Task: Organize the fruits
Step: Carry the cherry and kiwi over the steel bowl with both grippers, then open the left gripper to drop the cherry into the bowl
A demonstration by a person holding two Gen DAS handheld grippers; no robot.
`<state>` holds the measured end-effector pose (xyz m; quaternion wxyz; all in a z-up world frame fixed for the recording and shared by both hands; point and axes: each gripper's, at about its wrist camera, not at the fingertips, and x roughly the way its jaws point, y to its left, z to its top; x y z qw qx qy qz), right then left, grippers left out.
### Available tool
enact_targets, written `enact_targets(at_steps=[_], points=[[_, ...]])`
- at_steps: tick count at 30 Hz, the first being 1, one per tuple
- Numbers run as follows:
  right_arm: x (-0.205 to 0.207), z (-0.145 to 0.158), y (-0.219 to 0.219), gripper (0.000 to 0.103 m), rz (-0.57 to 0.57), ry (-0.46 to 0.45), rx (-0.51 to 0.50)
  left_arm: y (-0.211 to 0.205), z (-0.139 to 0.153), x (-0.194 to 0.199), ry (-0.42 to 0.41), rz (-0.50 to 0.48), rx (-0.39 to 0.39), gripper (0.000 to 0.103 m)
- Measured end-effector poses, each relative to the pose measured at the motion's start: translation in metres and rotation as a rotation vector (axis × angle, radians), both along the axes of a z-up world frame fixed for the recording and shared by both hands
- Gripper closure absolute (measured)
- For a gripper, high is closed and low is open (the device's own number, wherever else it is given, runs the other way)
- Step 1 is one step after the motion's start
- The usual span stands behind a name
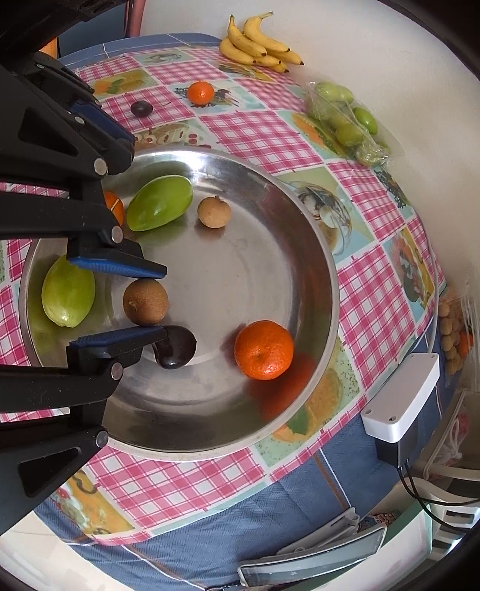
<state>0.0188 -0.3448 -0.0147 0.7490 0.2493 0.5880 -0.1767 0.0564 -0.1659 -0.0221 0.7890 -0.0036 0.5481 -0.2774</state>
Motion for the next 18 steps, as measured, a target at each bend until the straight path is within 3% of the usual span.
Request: enact_targets(at_steps=[9, 15, 18], points=[[-0.0011, -0.0023, -0.0005, 0.073, -0.007, 0.003, 0.009, 0.0018, -0.0011, 0.0024, 0.005, 0.018, 0.015, 0.074], [0.0002, -0.0007, 0.0024, 0.073, 0.001, -0.004, 0.008, 0.0031, 0.0004, 0.0034, 0.0, 0.029, 0.024, 0.059], [-0.0012, -0.0007, 0.0022, 0.073, 0.003, -0.014, 0.02, 0.0066, 0.0006, 0.0051, -0.01, 0.056, 0.044, 0.046]])
